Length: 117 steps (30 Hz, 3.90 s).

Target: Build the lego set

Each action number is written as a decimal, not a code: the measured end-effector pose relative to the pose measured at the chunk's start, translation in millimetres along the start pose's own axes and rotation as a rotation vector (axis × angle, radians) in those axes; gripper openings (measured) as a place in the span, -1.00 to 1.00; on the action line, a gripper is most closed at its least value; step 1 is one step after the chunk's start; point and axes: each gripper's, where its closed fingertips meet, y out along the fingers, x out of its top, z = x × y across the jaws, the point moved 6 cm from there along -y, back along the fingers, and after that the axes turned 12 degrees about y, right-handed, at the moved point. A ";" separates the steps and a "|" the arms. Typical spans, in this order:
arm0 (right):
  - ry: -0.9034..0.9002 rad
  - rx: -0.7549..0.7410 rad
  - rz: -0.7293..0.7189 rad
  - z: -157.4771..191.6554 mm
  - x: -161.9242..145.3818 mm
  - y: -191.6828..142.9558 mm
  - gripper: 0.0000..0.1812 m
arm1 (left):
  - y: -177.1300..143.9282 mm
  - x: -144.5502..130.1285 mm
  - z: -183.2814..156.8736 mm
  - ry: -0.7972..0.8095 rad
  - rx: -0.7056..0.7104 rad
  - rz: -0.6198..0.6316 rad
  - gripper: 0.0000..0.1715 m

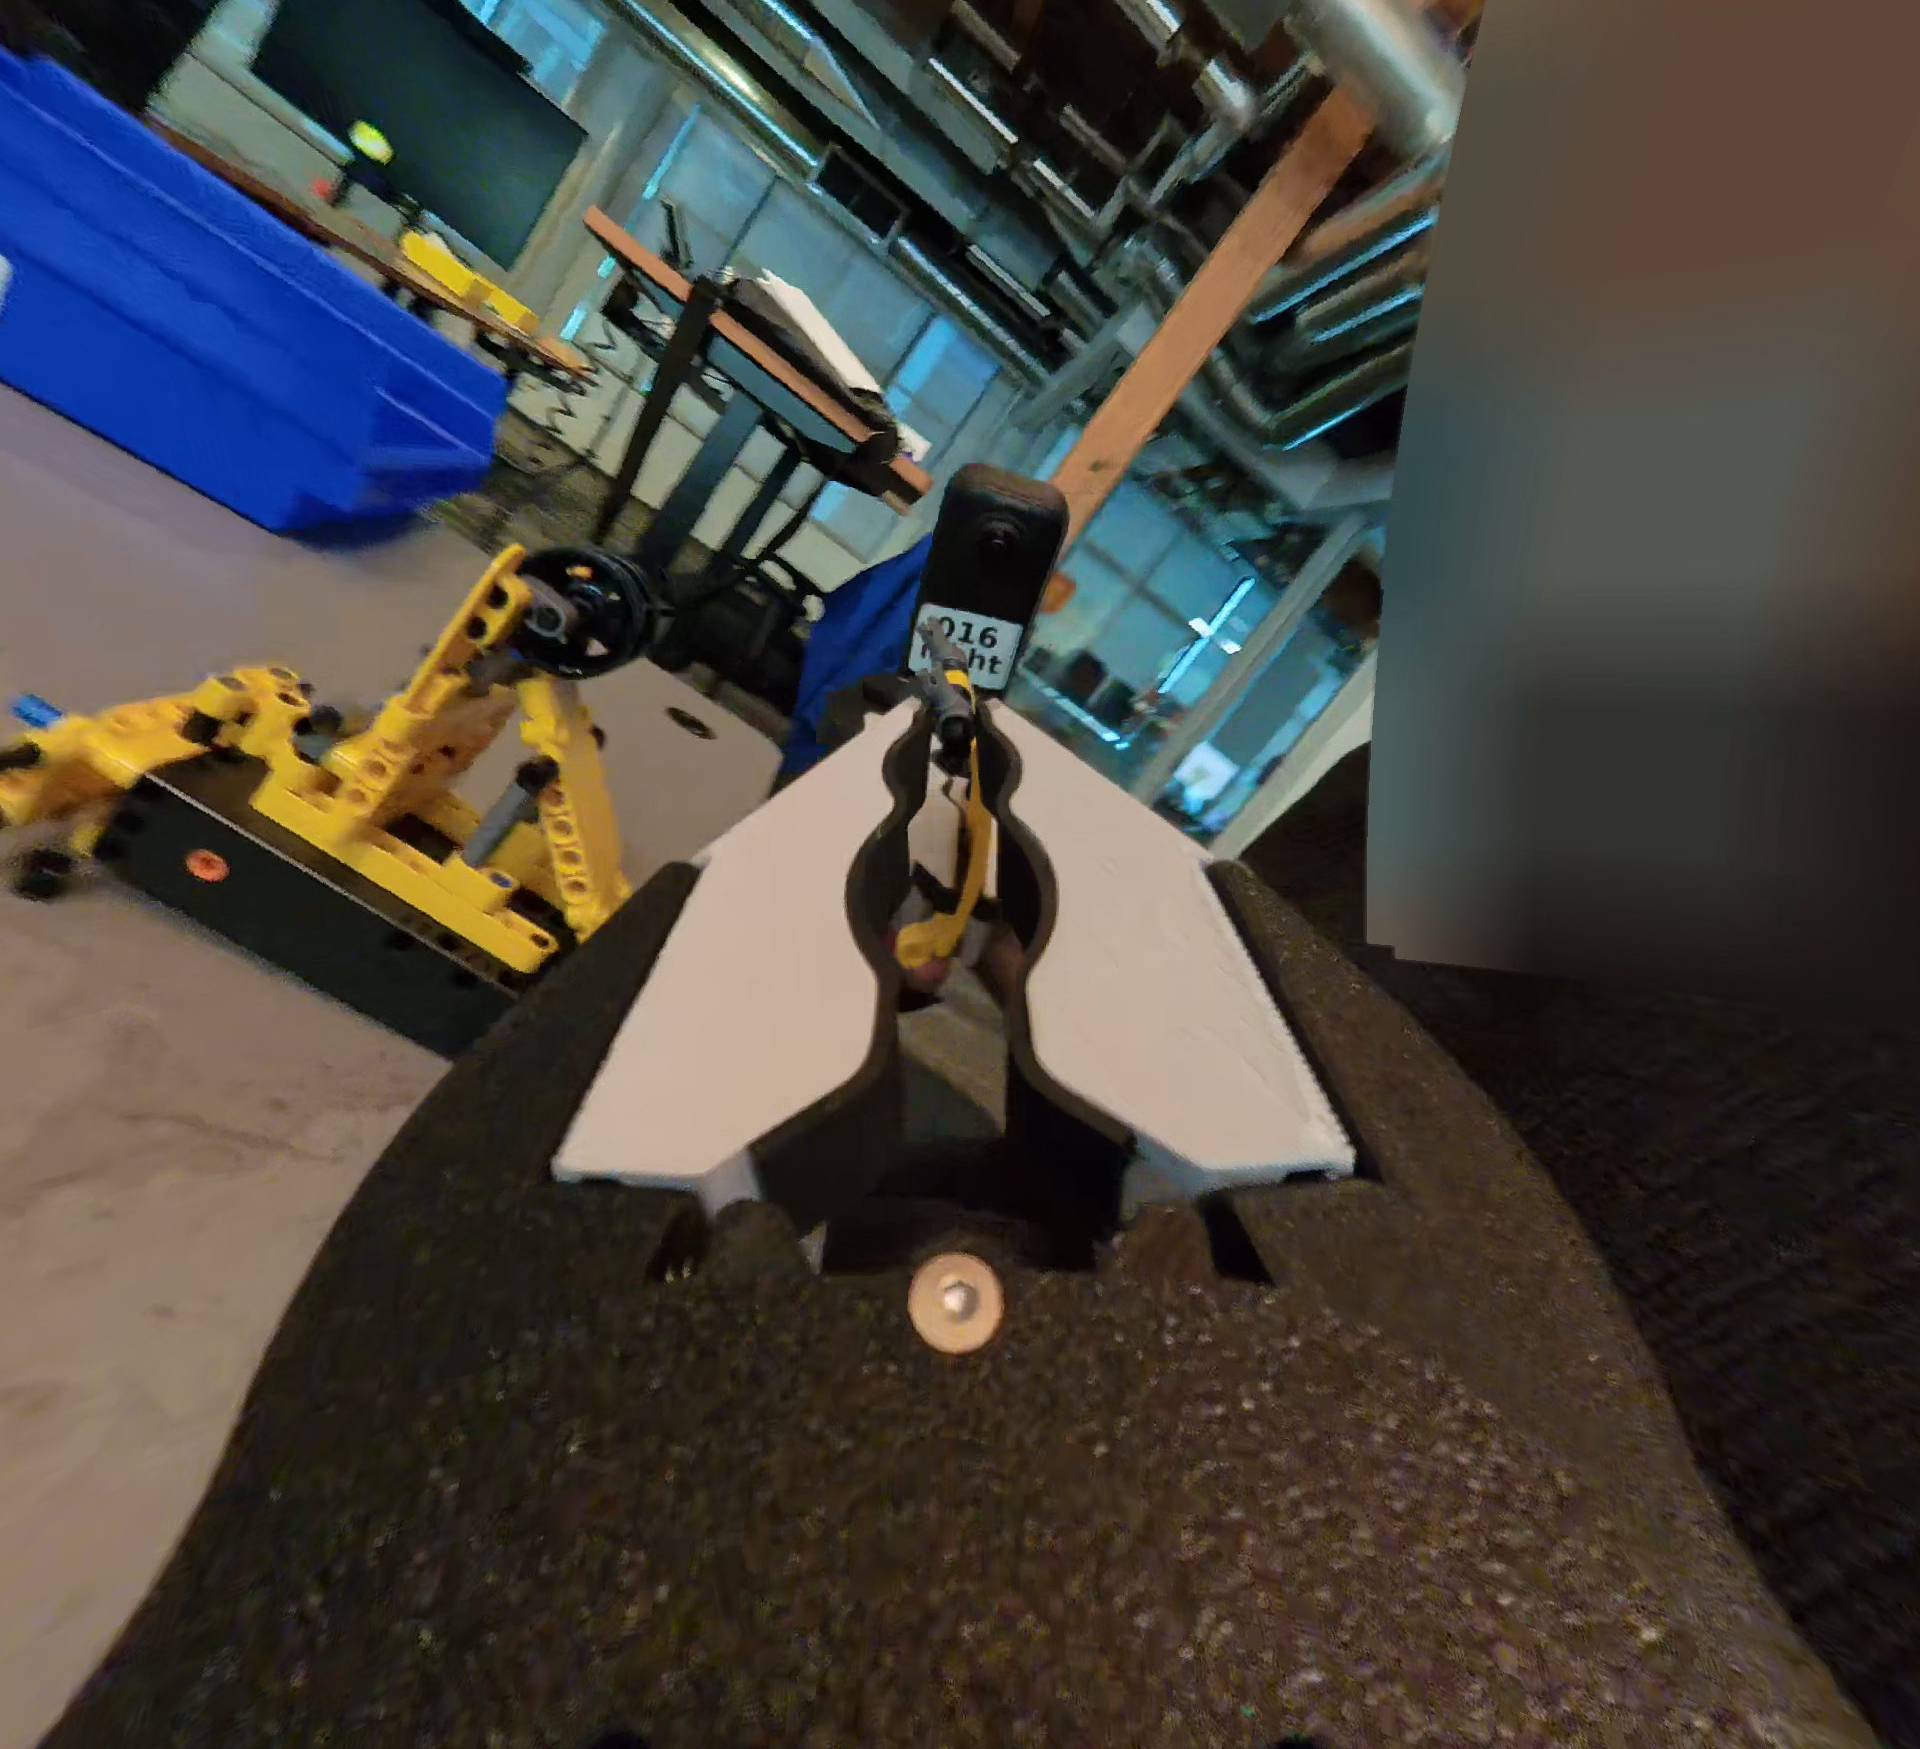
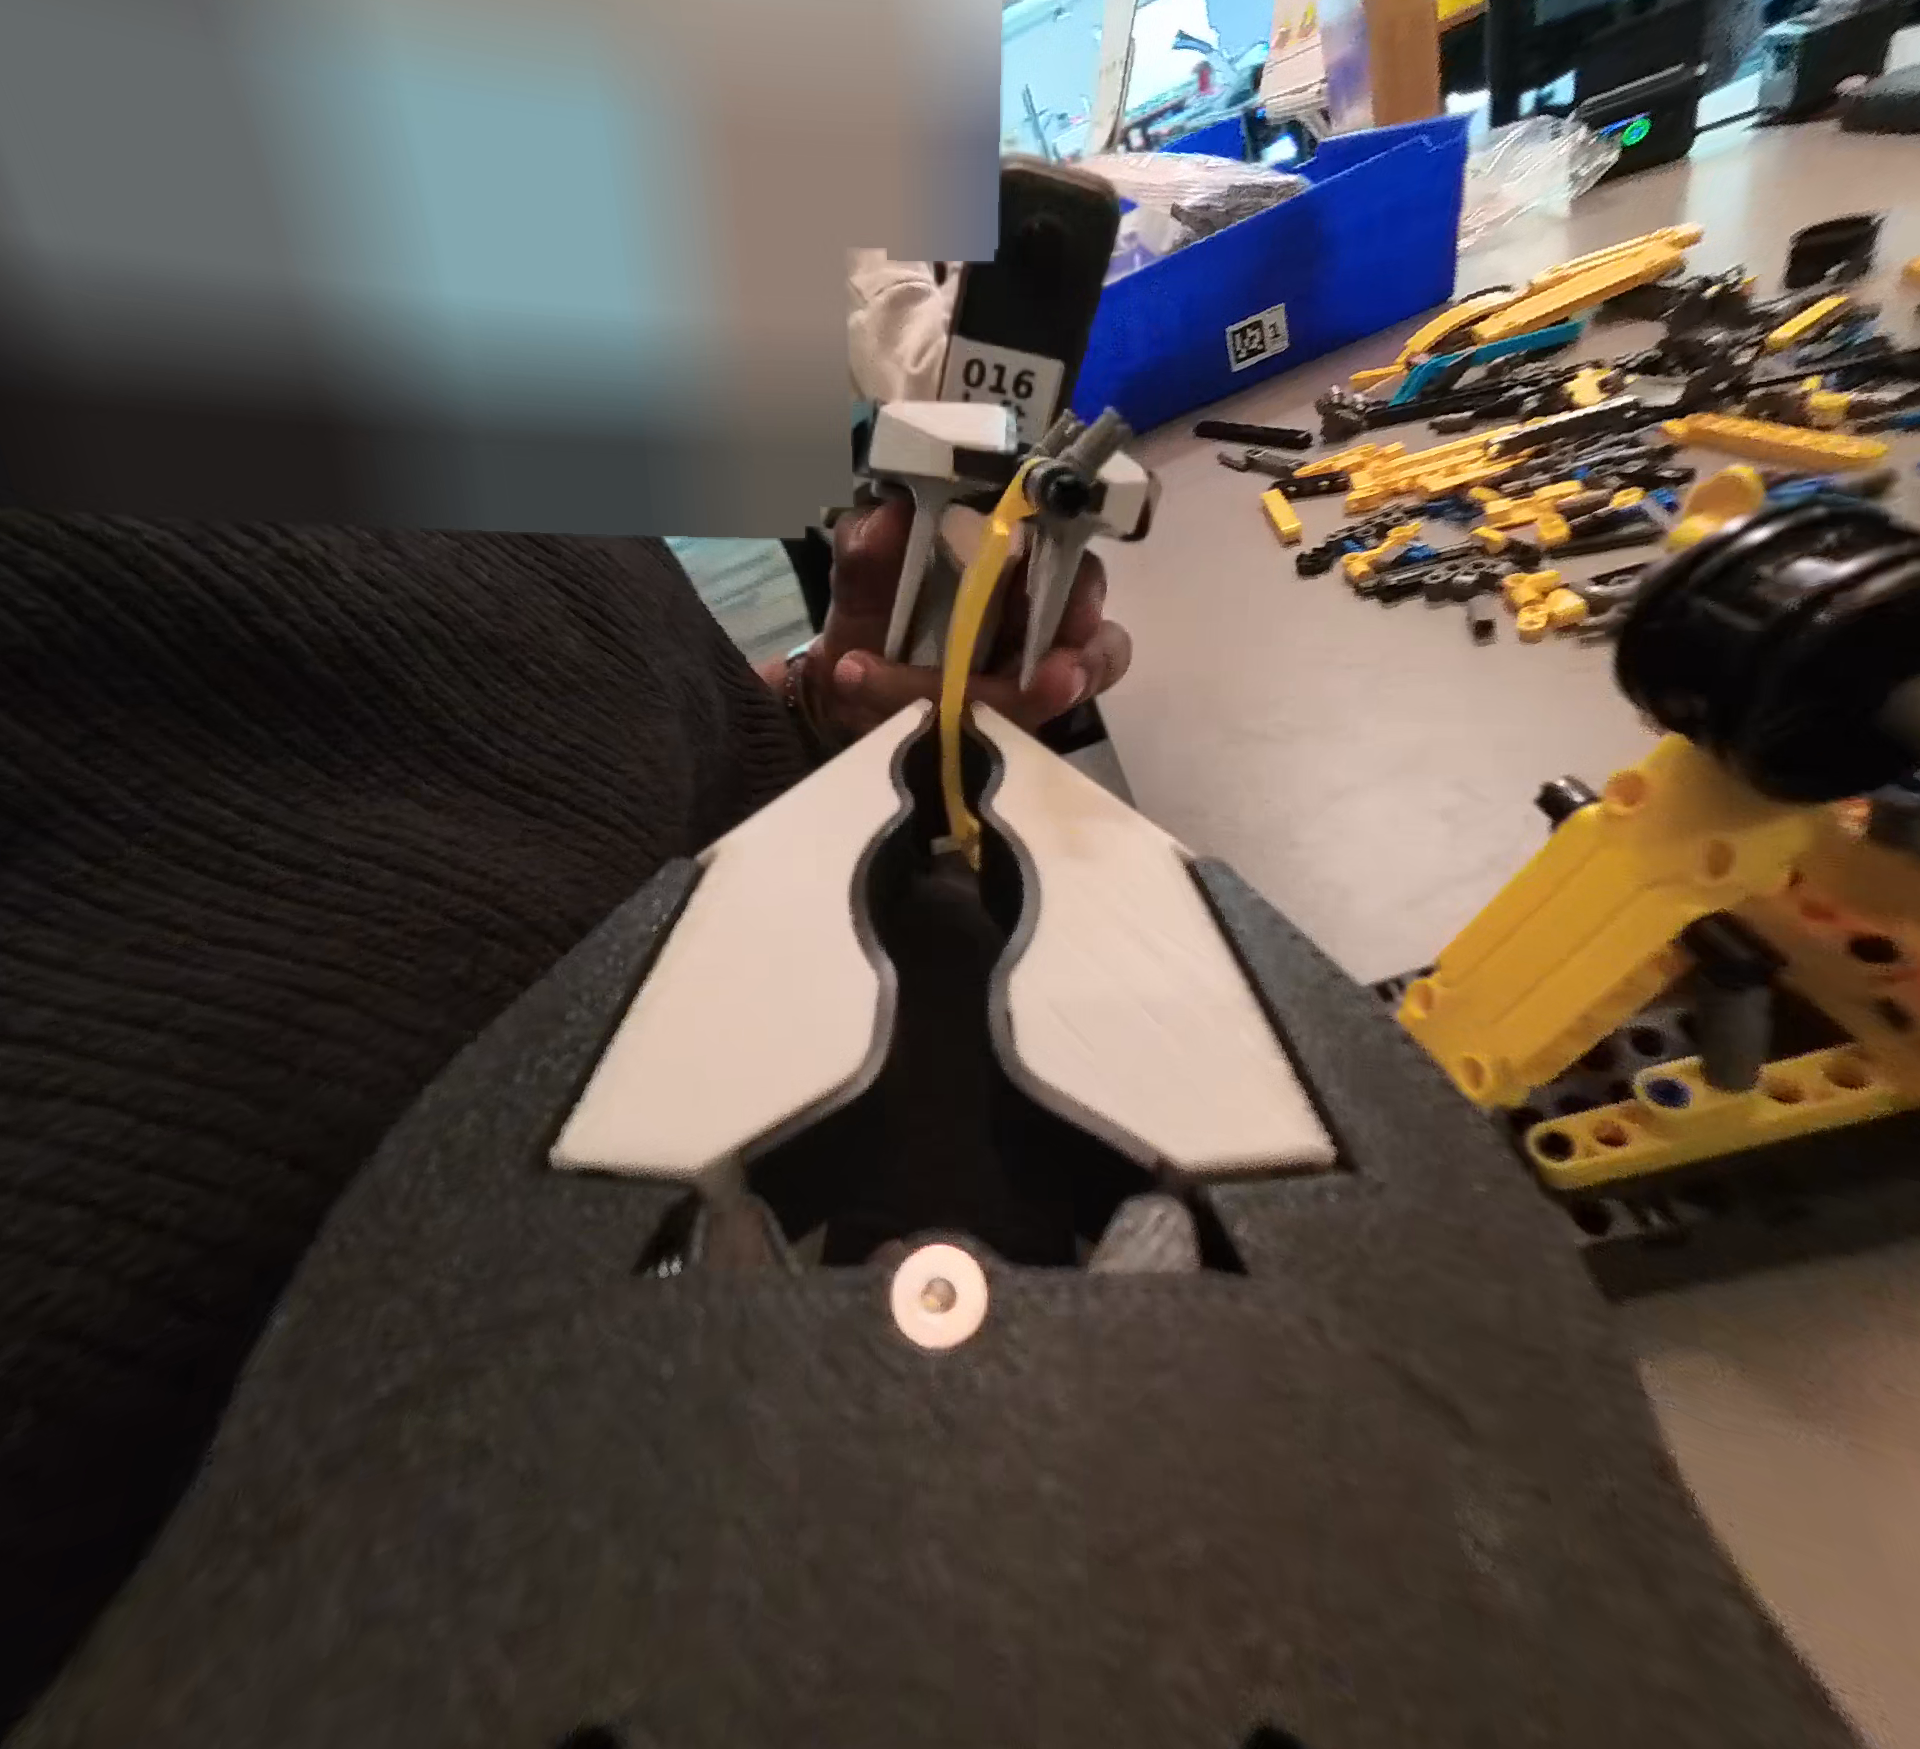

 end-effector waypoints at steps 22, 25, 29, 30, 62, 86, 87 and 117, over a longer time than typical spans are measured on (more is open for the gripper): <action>-0.935 -0.813 -0.493 1.0 48.8 29.2 -0.21 | 0.1 18.3 15.8 -0.141 0.165 -0.357 -0.93; -0.890 -0.780 -0.498 0.0 51.5 28.3 -0.24 | -0.2 18.9 13.1 -0.139 0.154 -0.373 -0.92; -0.893 -0.750 -0.497 3.2 49.3 26.3 -0.39 | 1.8 17.0 10.5 -0.152 0.110 -0.381 -0.92; -0.892 -0.749 -0.506 4.3 50.0 24.3 -0.48 | 1.8 16.7 10.3 -0.156 0.102 -0.385 -0.92; -0.870 -0.620 -0.291 1.6 48.1 16.8 -0.74 | -3.5 19.3 10.1 -0.038 0.099 -0.240 -0.83; -0.624 -0.046 0.376 1.9 9.9 7.6 -0.87 | -1.5 -36.6 8.3 -0.334 -0.213 0.346 -0.86; -0.620 -0.059 0.397 0.6 9.3 6.9 -0.87 | -1.2 -38.3 9.3 -0.317 -0.191 0.350 -0.87; -0.761 -0.196 0.012 -0.3 19.3 11.1 -0.36 | 4.4 -27.2 6.4 -0.521 -0.246 0.110 -0.93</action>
